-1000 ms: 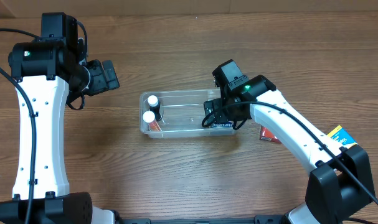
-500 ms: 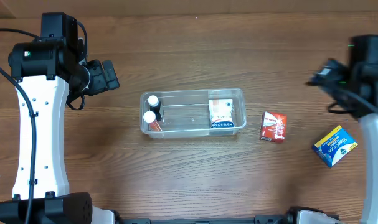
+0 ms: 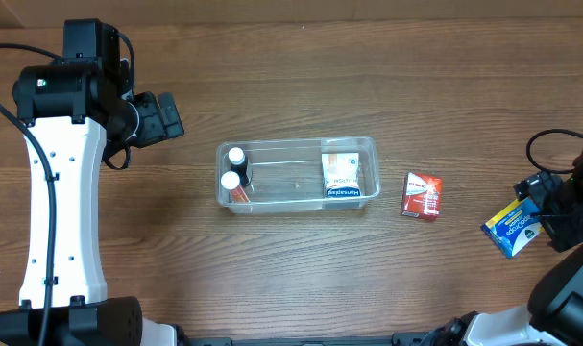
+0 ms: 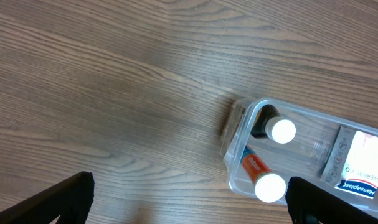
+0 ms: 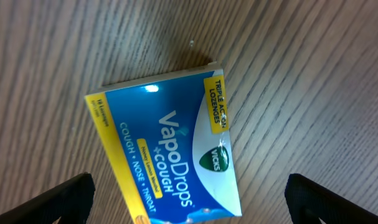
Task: Pack container
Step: 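Reach the right gripper to the blue VapoDrops box and grasp it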
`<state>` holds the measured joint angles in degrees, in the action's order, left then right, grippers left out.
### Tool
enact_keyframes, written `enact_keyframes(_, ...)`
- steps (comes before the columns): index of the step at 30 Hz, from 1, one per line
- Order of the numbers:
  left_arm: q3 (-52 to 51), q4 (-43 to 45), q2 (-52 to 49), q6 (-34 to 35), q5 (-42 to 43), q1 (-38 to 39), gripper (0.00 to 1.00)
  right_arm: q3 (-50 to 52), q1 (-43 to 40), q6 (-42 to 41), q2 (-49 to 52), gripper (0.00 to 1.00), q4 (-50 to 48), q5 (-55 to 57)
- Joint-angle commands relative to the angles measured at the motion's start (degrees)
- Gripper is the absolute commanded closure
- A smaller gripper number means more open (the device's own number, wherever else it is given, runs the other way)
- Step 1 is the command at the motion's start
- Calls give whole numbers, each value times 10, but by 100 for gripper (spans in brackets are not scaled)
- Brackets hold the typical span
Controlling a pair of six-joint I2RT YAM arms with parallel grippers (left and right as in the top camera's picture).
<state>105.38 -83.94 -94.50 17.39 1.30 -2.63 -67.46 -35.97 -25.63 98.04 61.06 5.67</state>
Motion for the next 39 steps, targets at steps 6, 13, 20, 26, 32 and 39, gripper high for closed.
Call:
enact_keyframes(6, 12, 2, 10, -11, -4, 1, 0, 0, -1, 18, 57, 0, -18, -9)
enact_keyframes(13, 12, 2, 10, -12, -4, 1, 0, 0, -1, 20, 57, 0, -23, -16)
enact_keyframes(20, 12, 2, 10, -11, -4, 1, 0, 28, -1, 30, 57, 0, -49, -20)
enact_keyframes(26, 12, 2, 10, -12, -4, 1, 0, 75, -1, 30, 57, 0, -103, -24)
enact_keyframes(32, 12, 2, 10, -12, -4, 1, 0, 75, -1, 32, 57, 15, -105, -40)
enact_keyframes(39, 12, 2, 10, -12, -4, 1, 0, 63, -1, 32, 56, 25, -92, -71)
